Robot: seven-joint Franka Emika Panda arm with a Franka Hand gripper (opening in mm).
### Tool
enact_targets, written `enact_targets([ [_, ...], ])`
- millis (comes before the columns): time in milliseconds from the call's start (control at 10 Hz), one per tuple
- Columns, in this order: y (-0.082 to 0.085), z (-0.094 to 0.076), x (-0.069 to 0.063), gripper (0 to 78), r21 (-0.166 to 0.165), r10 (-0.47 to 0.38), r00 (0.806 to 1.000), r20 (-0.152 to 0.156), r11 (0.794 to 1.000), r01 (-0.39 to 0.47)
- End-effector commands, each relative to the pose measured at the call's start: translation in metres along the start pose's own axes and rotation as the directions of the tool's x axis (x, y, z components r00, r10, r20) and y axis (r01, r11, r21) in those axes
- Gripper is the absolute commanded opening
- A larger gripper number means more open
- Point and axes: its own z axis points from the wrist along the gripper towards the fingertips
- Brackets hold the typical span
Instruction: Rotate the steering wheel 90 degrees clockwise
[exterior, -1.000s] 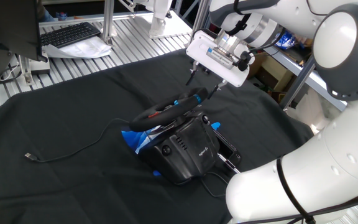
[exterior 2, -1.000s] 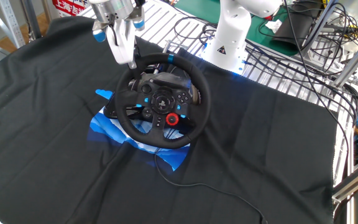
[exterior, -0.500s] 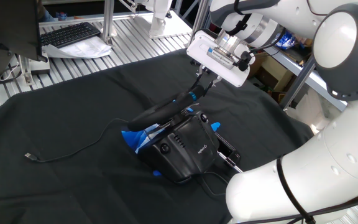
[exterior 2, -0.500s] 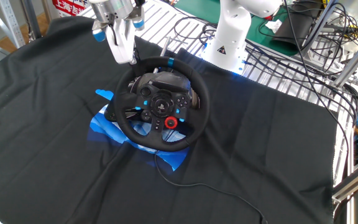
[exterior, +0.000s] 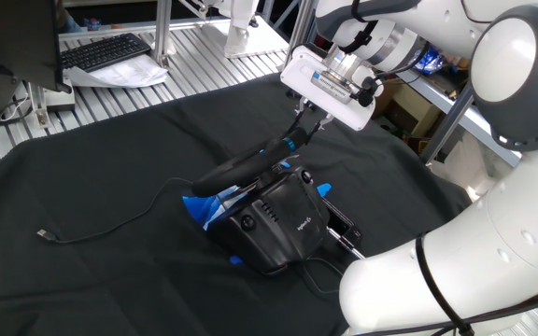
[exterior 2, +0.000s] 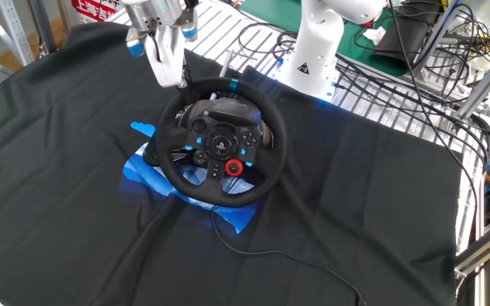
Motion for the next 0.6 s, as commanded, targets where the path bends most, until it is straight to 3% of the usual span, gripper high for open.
enact_targets([
  [100, -0.0333, 0.0080, 0.0088, 1.2, -0.019, -0.045, 0.999, -0.009, 0.999, 0.045],
  [600, -0.0409, 0.0091, 0.0112, 1.2, -0.025, -0.056, 0.998, -0.010, 0.998, 0.056],
])
